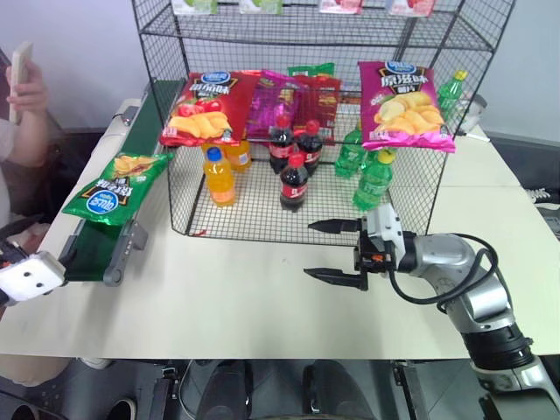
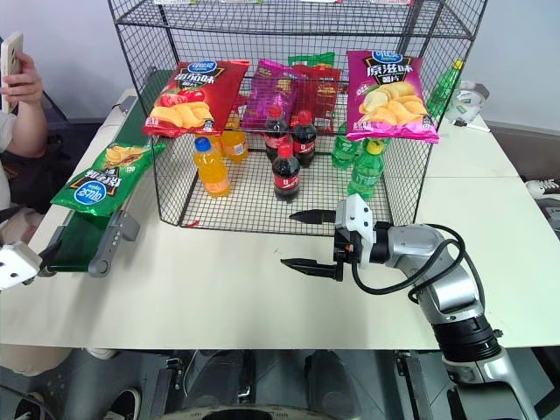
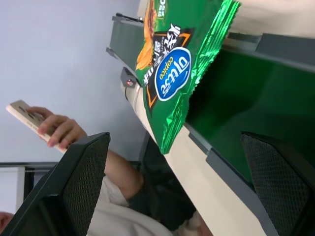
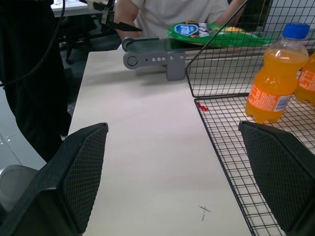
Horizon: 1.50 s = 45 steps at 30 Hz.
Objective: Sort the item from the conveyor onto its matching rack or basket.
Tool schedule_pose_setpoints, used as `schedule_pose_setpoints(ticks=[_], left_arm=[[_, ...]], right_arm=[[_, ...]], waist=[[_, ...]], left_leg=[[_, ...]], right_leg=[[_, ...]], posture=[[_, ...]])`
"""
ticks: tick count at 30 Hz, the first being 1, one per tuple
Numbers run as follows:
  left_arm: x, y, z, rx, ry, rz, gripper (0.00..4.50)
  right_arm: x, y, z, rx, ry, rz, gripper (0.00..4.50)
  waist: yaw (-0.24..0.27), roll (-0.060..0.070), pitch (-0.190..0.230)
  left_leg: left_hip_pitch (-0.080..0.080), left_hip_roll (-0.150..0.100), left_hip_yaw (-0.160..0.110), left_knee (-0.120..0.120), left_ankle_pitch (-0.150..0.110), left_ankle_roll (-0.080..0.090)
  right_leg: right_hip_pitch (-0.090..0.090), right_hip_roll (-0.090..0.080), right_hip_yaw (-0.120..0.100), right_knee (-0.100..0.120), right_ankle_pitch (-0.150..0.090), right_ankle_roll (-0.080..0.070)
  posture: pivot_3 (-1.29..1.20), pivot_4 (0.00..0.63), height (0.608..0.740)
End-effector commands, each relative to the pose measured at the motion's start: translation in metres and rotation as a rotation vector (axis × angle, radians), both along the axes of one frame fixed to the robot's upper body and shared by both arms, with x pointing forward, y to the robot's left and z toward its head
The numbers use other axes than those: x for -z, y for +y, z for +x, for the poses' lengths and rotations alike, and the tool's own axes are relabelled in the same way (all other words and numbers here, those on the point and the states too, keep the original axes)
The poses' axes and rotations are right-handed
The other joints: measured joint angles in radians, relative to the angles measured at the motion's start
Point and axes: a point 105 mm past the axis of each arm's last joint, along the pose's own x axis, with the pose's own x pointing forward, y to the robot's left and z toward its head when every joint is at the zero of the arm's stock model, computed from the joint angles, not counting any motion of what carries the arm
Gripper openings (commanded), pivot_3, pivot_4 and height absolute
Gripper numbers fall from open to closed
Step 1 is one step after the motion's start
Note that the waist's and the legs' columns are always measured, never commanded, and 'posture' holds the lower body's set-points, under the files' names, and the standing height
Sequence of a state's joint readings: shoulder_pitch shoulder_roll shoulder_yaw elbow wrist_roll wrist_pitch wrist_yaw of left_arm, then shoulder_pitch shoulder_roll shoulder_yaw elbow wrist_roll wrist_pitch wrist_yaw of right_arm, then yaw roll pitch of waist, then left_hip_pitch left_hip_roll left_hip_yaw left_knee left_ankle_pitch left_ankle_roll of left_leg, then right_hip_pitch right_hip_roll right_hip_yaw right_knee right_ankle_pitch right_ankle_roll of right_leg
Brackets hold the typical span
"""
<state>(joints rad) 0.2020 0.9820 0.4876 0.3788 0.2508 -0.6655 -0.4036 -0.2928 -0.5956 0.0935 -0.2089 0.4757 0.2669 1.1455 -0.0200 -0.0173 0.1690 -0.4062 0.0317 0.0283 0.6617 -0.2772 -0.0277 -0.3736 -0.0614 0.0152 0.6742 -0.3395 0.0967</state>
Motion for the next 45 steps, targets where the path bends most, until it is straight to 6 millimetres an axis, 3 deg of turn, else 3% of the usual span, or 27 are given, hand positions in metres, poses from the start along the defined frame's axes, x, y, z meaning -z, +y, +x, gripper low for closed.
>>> schedule_pose_setpoints(ticks=[1,22,25,27,31,33,37,42,45], left_arm=[[-0.007,0.000,0.002,0.016,-0.011,0.004,4.50],[0.006,-0.014,0.017,0.060,0.030,-0.010,4.50],[0.008,-0.017,0.016,0.075,0.046,-0.030,3.62],[0.007,-0.016,0.016,0.074,0.043,-0.031,2.80],[0.007,-0.014,0.016,0.068,0.037,-0.039,0.75],[0.003,-0.014,0.017,0.068,0.019,-0.065,0.08],[-0.013,-0.018,0.018,0.081,-0.045,-0.194,0.08],[-0.055,-0.045,0.002,0.281,-0.063,-0.684,0.08],[-0.062,-0.067,-0.020,0.400,0.114,-0.935,0.08]], right_arm=[[-0.007,-0.003,0.004,0.023,-0.037,0.014,4.42],[-0.013,-0.007,0.009,0.038,-0.080,-0.002,4.42],[-0.013,-0.007,0.008,0.035,-0.087,-0.009,4.50],[-0.012,-0.007,0.008,0.039,-0.089,-0.008,4.50],[-0.012,-0.007,0.010,0.049,-0.102,-0.009,4.50],[-0.012,-0.007,0.011,0.053,-0.108,-0.008,4.50],[-0.012,-0.007,0.012,0.055,-0.115,-0.010,4.50],[-0.011,-0.007,0.014,0.060,-0.124,-0.013,4.50],[-0.010,-0.009,0.016,0.065,-0.125,-0.010,4.50]], waist=[[0.000,0.000,0.000],[0.001,0.000,0.000],[0.001,0.000,0.000],[0.000,0.000,0.000],[0.000,0.000,0.000],[0.001,0.000,0.000],[0.001,0.000,0.000],[0.000,-0.001,0.000],[-0.009,0.000,0.000]], left_leg=[[0.000,0.000,0.000,0.000,0.000,0.000],[0.000,0.000,0.000,0.000,0.000,0.000],[0.000,0.000,0.000,0.000,0.000,0.000],[0.000,0.000,0.000,0.000,0.000,0.000],[0.000,0.000,0.000,0.000,0.000,0.000],[0.000,0.000,0.000,0.001,0.000,0.000],[0.000,0.000,0.000,0.001,0.000,0.000],[0.000,0.000,0.000,0.001,0.000,0.000],[0.000,0.001,0.000,0.001,0.000,0.000]], right_leg=[[0.000,0.000,0.000,0.000,0.000,0.000],[0.000,0.000,0.000,0.001,0.000,0.000],[0.000,0.000,0.000,0.001,0.000,0.000],[0.000,0.000,0.000,0.001,0.000,0.000],[-0.001,0.000,0.000,0.002,0.000,0.000],[-0.001,0.000,0.000,0.002,0.000,0.000],[-0.001,0.000,0.000,0.003,0.000,0.000],[-0.001,0.000,0.000,0.003,0.000,0.000],[-0.001,0.000,0.000,0.003,0.000,0.000]], posture=[[0.00,0.150,0.739],[0.00,0.150,0.739],[0.00,0.150,0.739],[0.00,0.150,0.739],[0.00,0.150,0.739],[0.00,0.150,0.739],[0.00,0.150,0.739],[0.00,0.150,0.739],[0.00,0.150,0.739]])
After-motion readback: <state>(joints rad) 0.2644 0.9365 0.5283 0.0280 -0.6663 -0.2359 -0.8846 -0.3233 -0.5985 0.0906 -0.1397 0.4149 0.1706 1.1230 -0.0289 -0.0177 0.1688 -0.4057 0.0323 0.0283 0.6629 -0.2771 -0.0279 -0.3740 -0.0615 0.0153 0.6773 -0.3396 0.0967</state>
